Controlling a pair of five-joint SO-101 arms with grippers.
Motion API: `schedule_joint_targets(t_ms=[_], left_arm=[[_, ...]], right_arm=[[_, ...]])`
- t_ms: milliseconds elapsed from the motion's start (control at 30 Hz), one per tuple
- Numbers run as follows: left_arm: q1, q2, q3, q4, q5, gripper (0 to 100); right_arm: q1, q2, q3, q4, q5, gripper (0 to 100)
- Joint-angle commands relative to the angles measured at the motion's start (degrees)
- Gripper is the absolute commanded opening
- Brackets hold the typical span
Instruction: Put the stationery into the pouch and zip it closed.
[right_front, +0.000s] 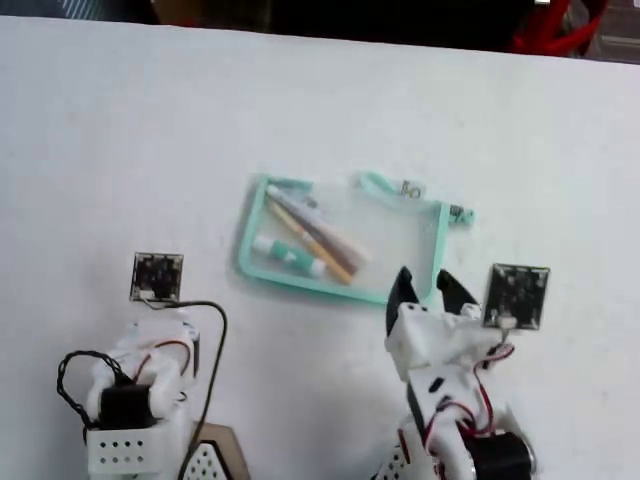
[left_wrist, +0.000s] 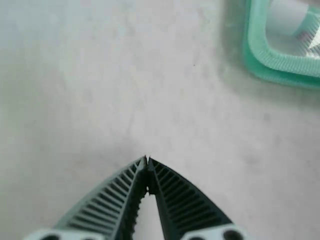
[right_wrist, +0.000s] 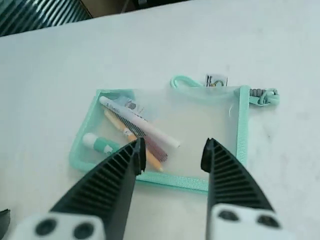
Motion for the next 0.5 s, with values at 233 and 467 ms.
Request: schedule_joint_targets(t_ms=[233, 467], left_arm=[[-0.48, -0.48, -0.18, 0.35, -0.62, 2], [-0.48, -0.48, -0.18, 0.35, -0.62, 2]], right_arm=[[11.82, -0.13, 11.87, -14.99, -0.44, 18.6], [14.11, -0.13, 21.63, -15.52, -0.53, 18.7]])
